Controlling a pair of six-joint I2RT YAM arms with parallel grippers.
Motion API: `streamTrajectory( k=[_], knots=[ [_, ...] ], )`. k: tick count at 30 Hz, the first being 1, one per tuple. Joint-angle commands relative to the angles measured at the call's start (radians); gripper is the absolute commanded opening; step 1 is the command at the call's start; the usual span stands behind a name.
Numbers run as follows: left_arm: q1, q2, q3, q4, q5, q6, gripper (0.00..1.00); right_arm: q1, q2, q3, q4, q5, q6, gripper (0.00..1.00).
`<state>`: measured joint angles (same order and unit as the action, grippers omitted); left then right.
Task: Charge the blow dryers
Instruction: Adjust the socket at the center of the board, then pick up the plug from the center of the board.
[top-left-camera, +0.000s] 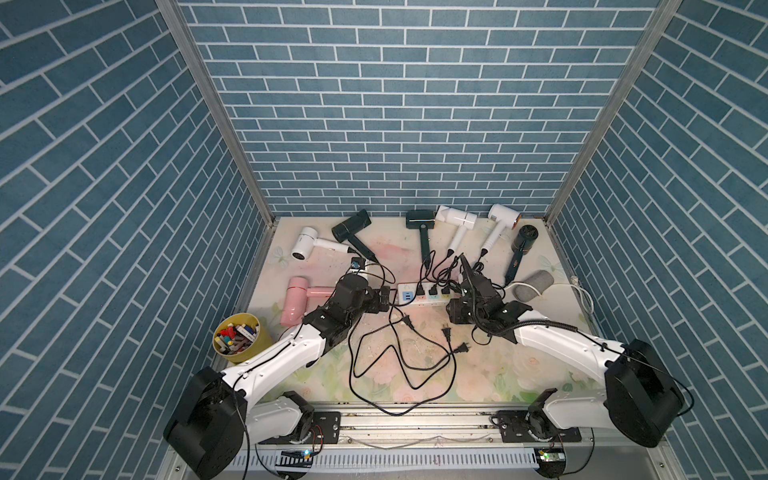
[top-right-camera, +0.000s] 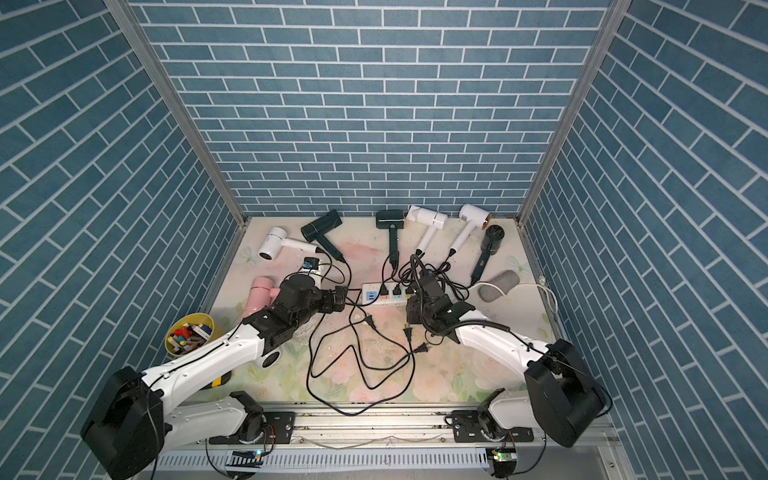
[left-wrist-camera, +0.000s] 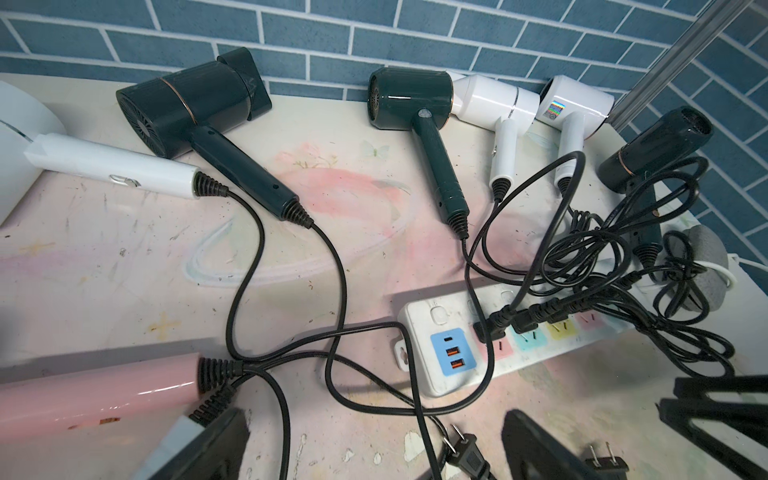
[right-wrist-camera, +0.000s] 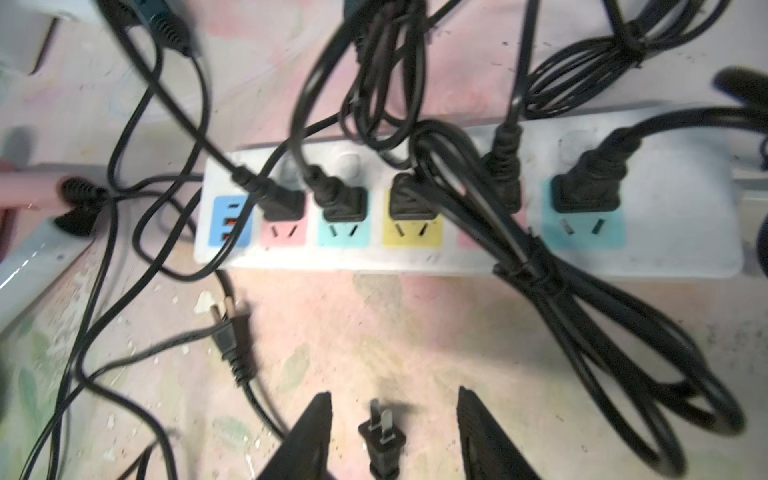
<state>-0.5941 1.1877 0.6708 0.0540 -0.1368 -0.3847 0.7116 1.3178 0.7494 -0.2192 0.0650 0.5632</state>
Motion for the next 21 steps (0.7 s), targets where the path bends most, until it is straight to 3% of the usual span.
streamTrajectory(
  k=[1, 13, 21],
  knots=[
    [0.021, -0.008, 0.023, -0.019, 0.015, -0.003, 0.99, 0.03, -0.003, -0.019, -0.043, -0.059, -0.098, 0.51],
    [0.126, 0.143, 0.081, -0.013, 0.253, -0.064, 0.99, 0.156, 0.269, 0.13, 0.013, -0.12, -0.19, 0.43],
    [0.152, 0.206, 0.108, -0.027, 0.299, -0.079, 1.0, 0.196, 0.437, 0.289, -0.026, -0.109, -0.237, 0.41]
  ],
)
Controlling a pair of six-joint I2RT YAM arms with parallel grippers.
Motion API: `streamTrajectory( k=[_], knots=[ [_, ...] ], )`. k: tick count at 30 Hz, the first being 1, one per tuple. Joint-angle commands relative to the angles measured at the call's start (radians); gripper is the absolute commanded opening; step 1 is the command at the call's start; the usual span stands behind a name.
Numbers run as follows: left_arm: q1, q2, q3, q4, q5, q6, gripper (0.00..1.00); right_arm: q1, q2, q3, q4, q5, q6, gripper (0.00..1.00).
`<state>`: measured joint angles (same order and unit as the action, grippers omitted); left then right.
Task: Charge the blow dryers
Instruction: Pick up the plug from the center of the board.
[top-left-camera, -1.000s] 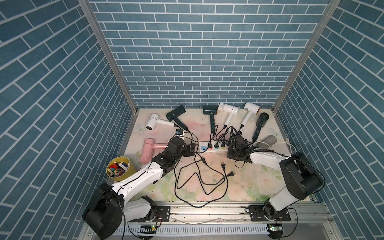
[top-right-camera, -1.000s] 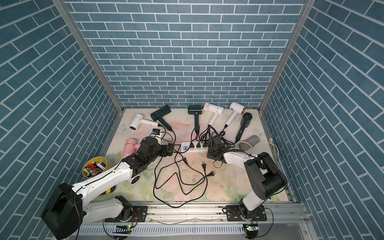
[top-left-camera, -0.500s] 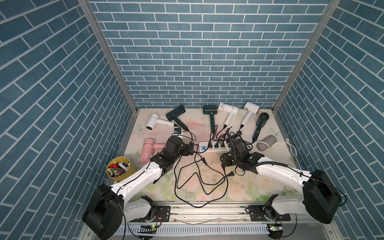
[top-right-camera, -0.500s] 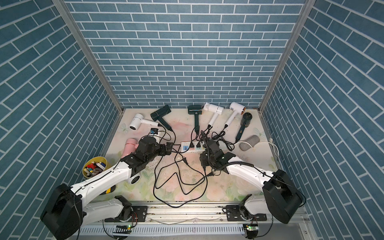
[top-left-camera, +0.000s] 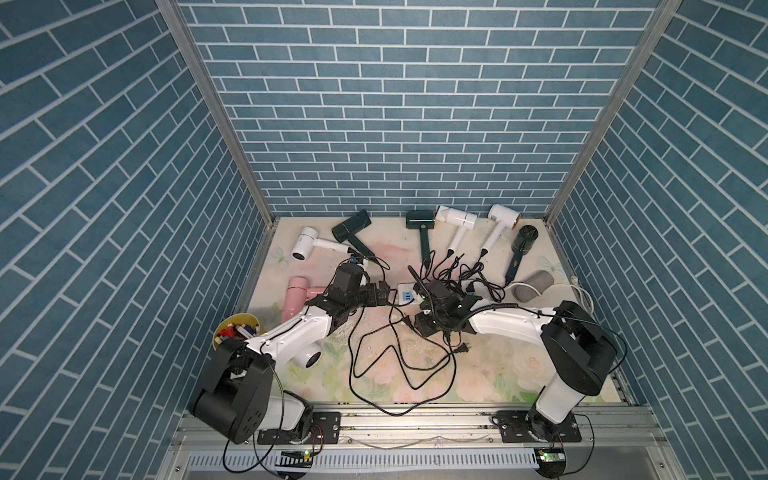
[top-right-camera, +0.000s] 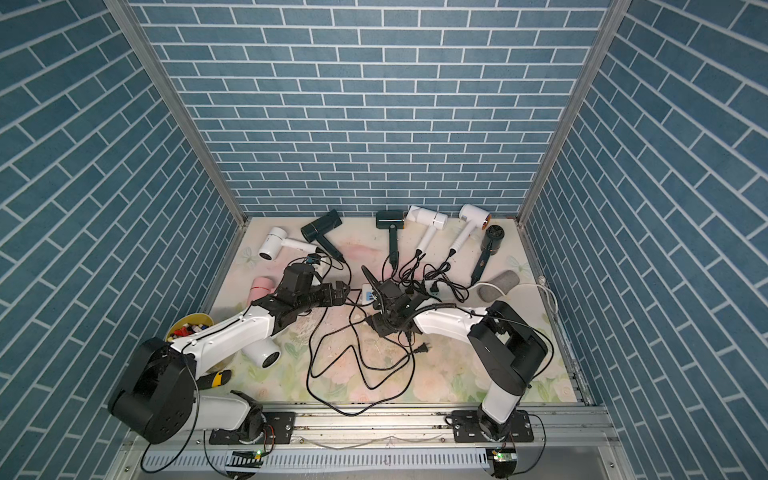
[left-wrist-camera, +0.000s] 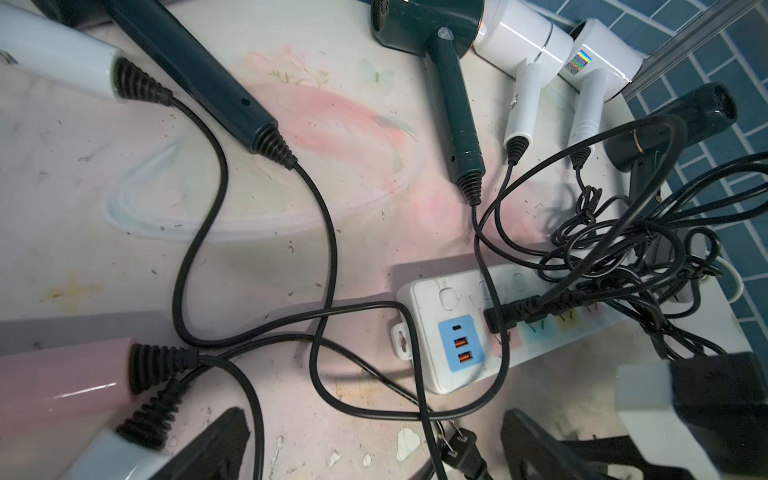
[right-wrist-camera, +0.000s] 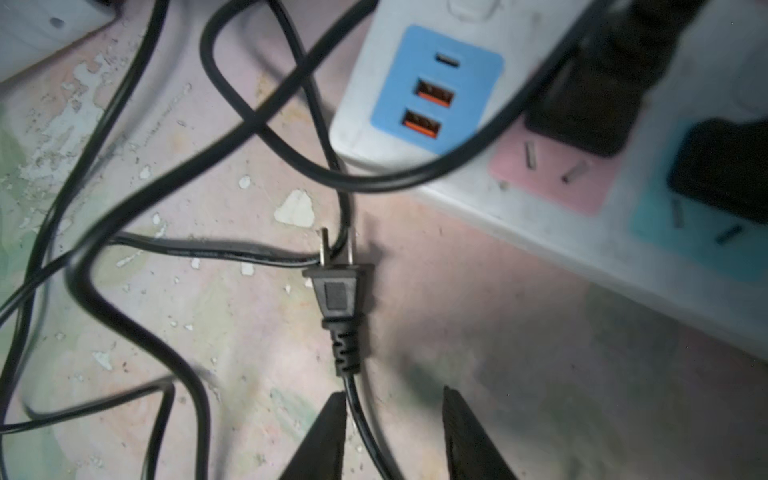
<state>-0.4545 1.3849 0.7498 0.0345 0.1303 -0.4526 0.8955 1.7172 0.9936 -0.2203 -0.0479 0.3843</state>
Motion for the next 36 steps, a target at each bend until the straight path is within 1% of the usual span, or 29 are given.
streamTrajectory(
  k=[1, 8, 9, 12, 17, 20, 22, 25, 26, 29, 33, 36],
  knots=[
    [0.012, 0.008, 0.03, -0.006, 0.032, -0.011, 0.99, 0.016, 0.051, 0.055, -0.031, 0.005, -0.062, 0.41],
    [0.018, 0.008, 0.028, -0.005, 0.03, -0.013, 1.0, 0.036, 0.112, 0.096, -0.047, 0.008, -0.077, 0.4],
    [0.017, 0.01, 0.026, -0.005, 0.032, -0.014, 0.99, 0.037, 0.12, 0.099, -0.047, 0.009, -0.078, 0.39],
    [0.02, 0.013, 0.027, -0.004, 0.033, -0.014, 0.99, 0.04, 0.144, 0.114, -0.056, 0.011, -0.081, 0.32],
    [0.019, 0.016, 0.027, -0.001, 0.035, -0.014, 0.99, 0.048, 0.175, 0.133, -0.058, 0.014, -0.076, 0.28],
    [0.019, 0.019, 0.028, -0.002, 0.037, -0.012, 0.99, 0.05, 0.186, 0.137, -0.059, 0.02, -0.066, 0.22],
    [0.019, 0.018, 0.031, -0.005, 0.037, -0.008, 0.99, 0.053, 0.185, 0.132, -0.059, 0.027, -0.058, 0.16],
    [0.02, 0.021, 0.042, -0.016, 0.049, 0.0, 0.99, 0.053, 0.175, 0.119, -0.057, 0.05, -0.04, 0.02],
    [0.021, 0.021, 0.048, -0.021, 0.058, 0.003, 0.99, 0.052, 0.165, 0.11, -0.057, 0.066, -0.032, 0.0],
    [0.022, 0.018, 0.054, -0.028, 0.073, 0.008, 0.99, 0.052, 0.127, 0.078, -0.047, 0.12, -0.005, 0.0],
    [0.022, -0.01, 0.027, 0.026, 0.079, 0.006, 1.0, 0.045, 0.06, 0.019, -0.02, 0.181, 0.031, 0.0],
    [0.024, 0.033, 0.062, 0.01, 0.088, -0.001, 0.99, 0.032, 0.014, -0.029, 0.005, 0.198, 0.052, 0.0]
  ],
)
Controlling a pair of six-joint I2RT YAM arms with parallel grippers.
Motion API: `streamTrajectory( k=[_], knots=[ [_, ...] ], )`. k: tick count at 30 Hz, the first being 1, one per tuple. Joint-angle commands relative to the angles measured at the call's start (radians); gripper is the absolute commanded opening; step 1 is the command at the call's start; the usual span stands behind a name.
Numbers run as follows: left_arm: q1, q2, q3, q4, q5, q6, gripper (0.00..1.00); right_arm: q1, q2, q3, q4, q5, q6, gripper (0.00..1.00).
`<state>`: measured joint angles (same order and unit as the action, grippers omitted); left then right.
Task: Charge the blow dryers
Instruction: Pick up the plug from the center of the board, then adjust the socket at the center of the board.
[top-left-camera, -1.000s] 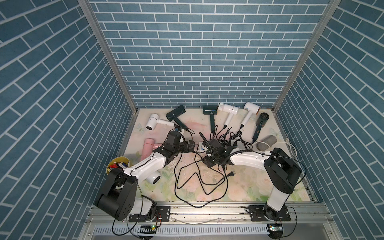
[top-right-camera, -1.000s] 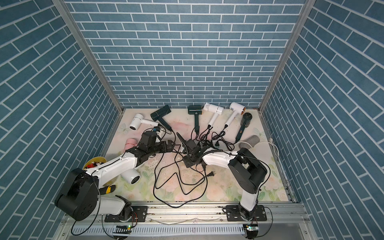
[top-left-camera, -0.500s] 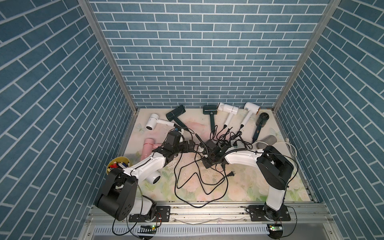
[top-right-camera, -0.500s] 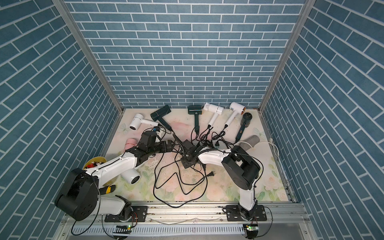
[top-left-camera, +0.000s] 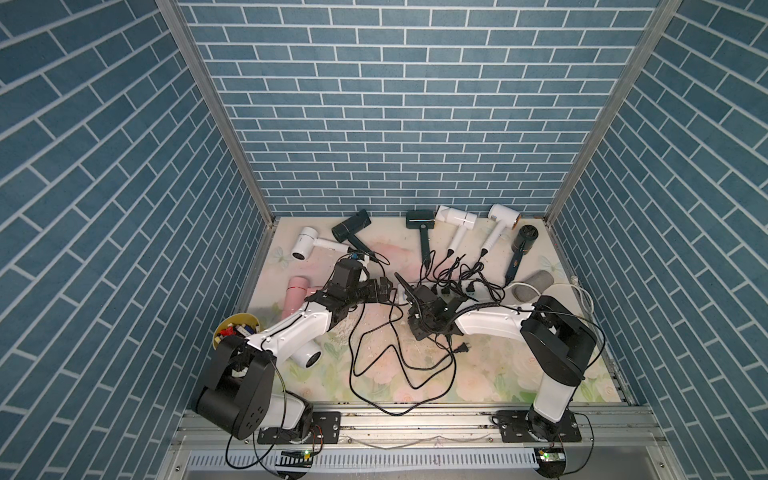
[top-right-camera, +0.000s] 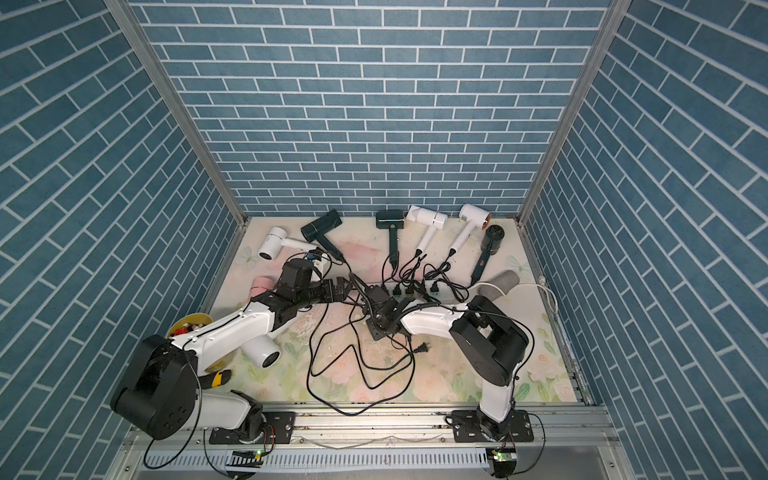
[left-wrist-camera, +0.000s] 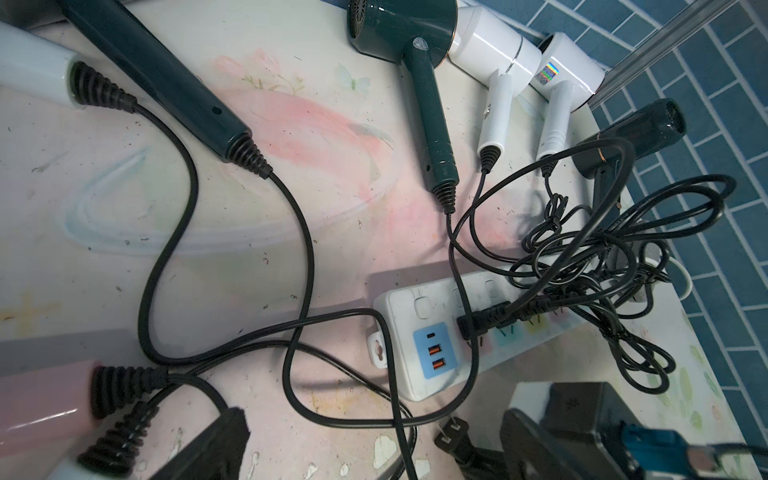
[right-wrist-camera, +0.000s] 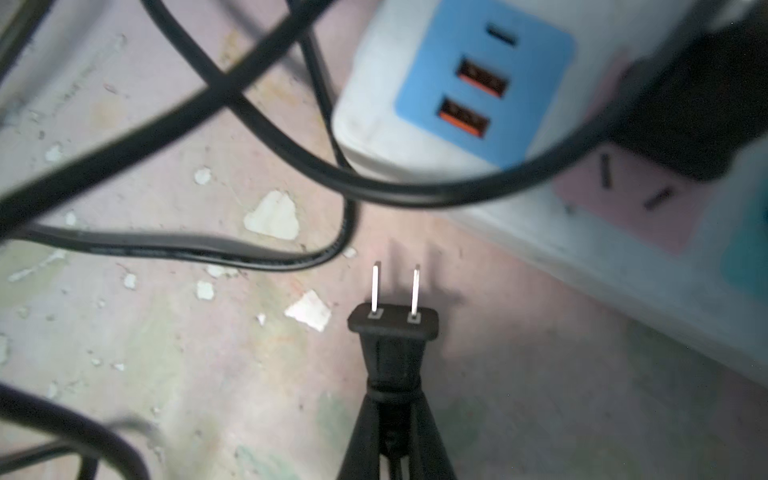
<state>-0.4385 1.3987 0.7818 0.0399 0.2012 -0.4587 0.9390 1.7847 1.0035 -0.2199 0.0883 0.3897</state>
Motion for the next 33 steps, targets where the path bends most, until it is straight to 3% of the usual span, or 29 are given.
streamTrajectory(
  k=[1, 15, 20, 24, 33],
  knots=[
    [0.01, 0.041, 0.046, -0.001, 0.031, 0.003, 0.99, -0.015, -0.066, -0.052, 0.011, 0.064, 0.05, 0.0],
    [0.028, 0.465, 0.498, -0.235, 0.222, 0.078, 0.99, -0.084, -0.162, -0.217, 0.136, -0.012, 0.109, 0.0],
    [0.047, 0.59, 0.589, -0.225, 0.297, 0.064, 0.99, -0.103, -0.16, -0.232, 0.16, -0.026, 0.113, 0.0],
    [0.047, 0.631, 0.589, -0.185, 0.341, 0.055, 0.97, -0.116, -0.156, -0.227, 0.156, -0.027, 0.112, 0.0],
    [0.047, 0.603, 0.439, -0.006, 0.453, -0.025, 0.84, -0.153, -0.155, -0.206, 0.112, -0.006, 0.094, 0.0]
  ],
)
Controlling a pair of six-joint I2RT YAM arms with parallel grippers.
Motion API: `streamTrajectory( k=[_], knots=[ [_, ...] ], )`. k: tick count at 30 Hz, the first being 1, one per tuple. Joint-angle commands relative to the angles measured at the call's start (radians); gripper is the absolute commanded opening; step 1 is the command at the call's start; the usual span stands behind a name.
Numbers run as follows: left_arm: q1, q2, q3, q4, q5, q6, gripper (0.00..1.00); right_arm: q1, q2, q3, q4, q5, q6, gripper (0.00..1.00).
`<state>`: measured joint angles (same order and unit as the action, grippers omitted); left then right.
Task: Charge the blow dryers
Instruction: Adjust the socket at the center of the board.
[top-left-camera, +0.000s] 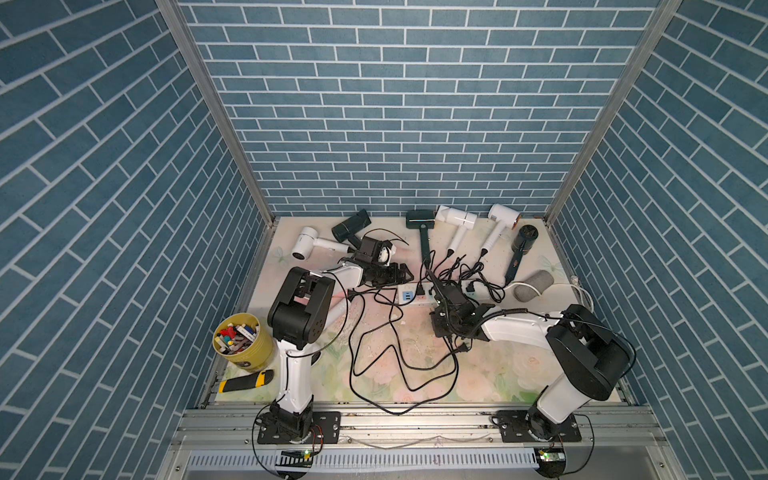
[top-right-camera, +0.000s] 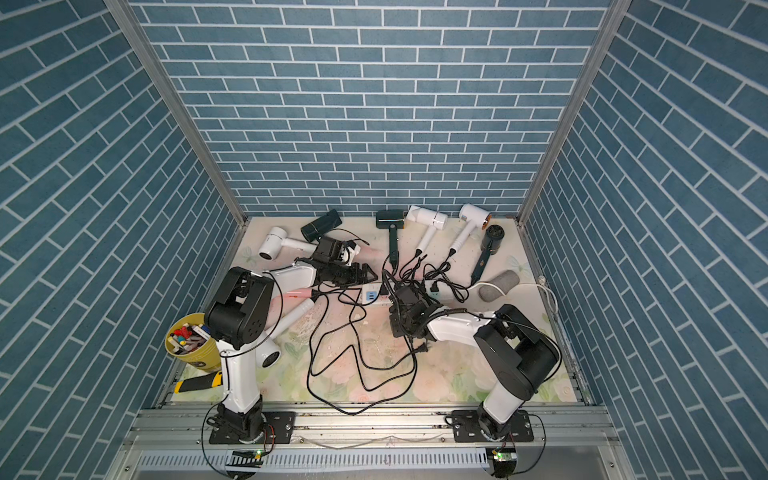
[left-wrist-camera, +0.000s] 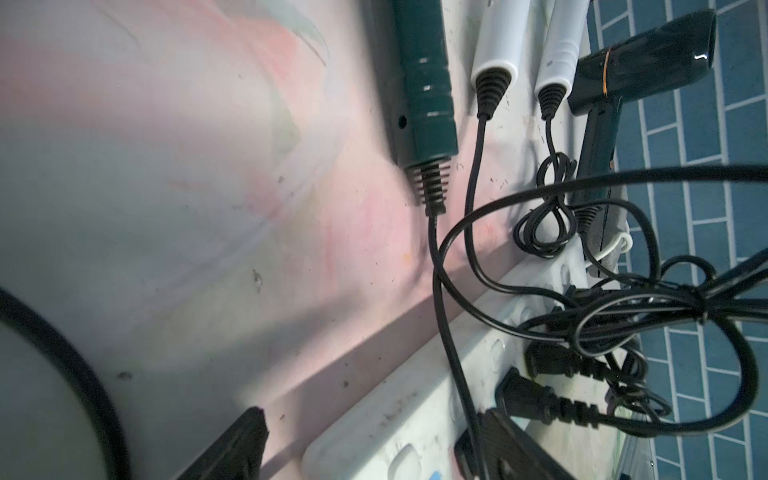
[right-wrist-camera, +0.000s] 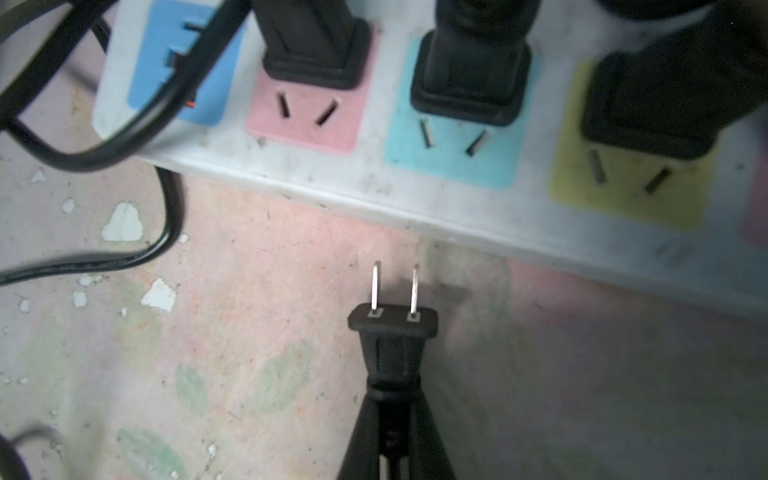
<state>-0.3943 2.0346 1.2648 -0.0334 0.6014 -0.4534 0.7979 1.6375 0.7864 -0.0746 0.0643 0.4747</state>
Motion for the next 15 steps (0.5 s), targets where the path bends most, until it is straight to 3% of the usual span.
streamTrajectory(
  k=[1, 15],
  knots=[
    [0.002, -0.038, -0.057, 0.081, 0.061, -0.036, 0.84, -0.014, -0.008, 0.014, -0.037, 0.02, 0.006, 0.0],
    [-0.028, -0.132, -0.195, 0.15, 0.092, -0.062, 0.8, 0.001, -0.021, 0.02, -0.052, -0.023, -0.006, 0.0]
  ],
)
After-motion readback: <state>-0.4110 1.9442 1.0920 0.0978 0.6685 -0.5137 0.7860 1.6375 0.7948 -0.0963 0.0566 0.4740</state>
